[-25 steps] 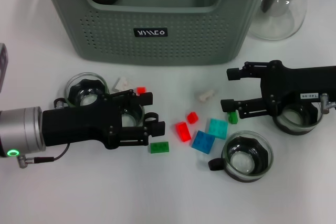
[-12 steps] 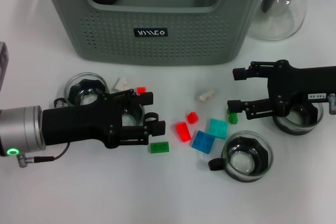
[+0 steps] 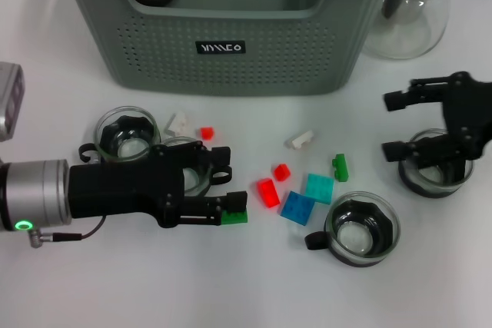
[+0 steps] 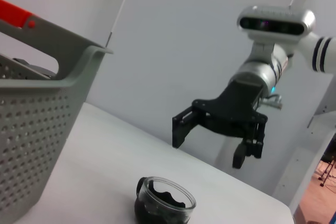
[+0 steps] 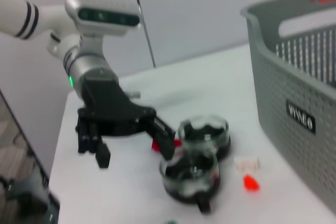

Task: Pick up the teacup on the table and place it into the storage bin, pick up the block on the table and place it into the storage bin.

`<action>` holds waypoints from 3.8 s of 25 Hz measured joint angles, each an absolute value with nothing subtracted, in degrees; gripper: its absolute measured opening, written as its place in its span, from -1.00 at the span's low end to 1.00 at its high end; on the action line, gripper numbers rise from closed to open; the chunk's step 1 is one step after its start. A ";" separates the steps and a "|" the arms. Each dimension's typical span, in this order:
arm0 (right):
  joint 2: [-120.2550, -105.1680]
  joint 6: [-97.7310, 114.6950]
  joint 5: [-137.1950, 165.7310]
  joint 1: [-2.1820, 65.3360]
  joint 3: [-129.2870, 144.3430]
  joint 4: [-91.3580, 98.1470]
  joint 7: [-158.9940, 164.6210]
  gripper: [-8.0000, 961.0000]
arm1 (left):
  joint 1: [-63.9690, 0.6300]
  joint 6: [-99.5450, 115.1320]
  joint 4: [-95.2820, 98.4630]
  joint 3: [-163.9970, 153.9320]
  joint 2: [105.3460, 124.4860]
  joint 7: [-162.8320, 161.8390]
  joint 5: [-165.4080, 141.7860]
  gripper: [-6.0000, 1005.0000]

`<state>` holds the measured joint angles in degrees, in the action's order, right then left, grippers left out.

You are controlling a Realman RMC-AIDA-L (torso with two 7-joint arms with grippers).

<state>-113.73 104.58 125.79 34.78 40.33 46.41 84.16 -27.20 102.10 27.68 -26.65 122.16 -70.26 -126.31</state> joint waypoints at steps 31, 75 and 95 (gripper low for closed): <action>-120.04 104.38 155.27 38.34 52.71 65.57 101.25 0.84 | -27.50 98.95 26.54 -26.61 123.10 -70.23 -125.77 0.71; -119.98 95.80 154.97 38.44 60.95 59.41 106.52 -0.82 | -26.37 97.64 26.36 -26.54 123.04 -69.87 -125.77 0.71; -119.31 109.84 151.30 37.88 50.34 71.42 104.52 -0.87 | -26.36 97.77 26.36 -26.54 123.14 -70.01 -125.77 0.71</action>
<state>-119.31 109.84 151.30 37.88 50.34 71.42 104.52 -26.36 97.77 26.36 -26.54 123.14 -70.01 -125.77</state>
